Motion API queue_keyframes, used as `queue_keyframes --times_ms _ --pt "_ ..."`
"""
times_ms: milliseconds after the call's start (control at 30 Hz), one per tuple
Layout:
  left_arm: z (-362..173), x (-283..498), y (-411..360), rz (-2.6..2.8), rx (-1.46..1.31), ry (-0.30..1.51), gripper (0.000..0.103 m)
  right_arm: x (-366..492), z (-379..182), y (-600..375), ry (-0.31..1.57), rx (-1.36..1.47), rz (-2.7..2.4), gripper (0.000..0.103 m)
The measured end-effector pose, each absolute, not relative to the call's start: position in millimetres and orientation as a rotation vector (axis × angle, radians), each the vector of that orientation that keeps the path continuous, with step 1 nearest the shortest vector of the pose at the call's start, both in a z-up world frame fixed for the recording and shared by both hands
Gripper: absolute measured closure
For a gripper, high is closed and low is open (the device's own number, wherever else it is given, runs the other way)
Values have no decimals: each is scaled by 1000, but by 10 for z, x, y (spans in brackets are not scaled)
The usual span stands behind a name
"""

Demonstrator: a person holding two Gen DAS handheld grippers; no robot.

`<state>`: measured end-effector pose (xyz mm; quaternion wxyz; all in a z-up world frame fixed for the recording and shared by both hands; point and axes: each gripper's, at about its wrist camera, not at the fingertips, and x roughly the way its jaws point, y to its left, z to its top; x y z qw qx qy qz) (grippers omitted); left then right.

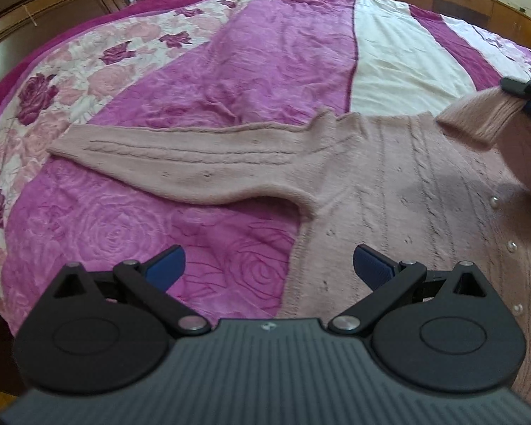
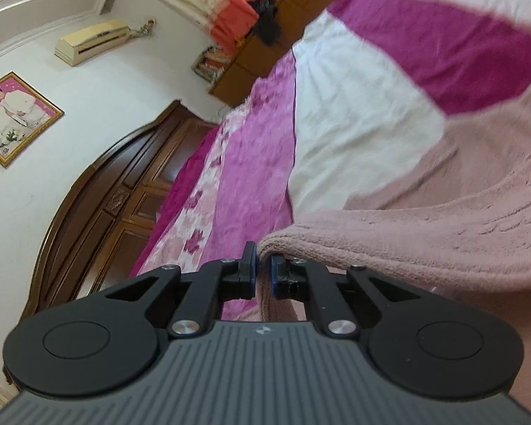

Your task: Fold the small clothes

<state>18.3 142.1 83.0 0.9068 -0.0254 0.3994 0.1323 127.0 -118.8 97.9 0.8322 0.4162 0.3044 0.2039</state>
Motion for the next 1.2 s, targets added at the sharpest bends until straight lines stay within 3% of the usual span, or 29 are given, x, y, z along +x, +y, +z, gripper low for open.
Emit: queue_keyframes --times_ms 567,667,733,833,1000,1200 --pt "753 303 1617 287 -68 820 0 1390 206 -564 847 986 414 93" --pt "761 383 1578 275 -38 810 0 1361 93 -489 932 951 394 82" --pt "772 422 1552 260 -30 803 0 1287 64 -488 960 932 408 59" --pt "772 462 1523 230 -42 799 0 1113 123 -585 937 895 467 46" --pt "728 514 1362 174 -28 795 0 819 272 -1026 885 847 443 37" --pt "592 617 1059 121 87 775 0 478 331 -1826 800 868 267 35"
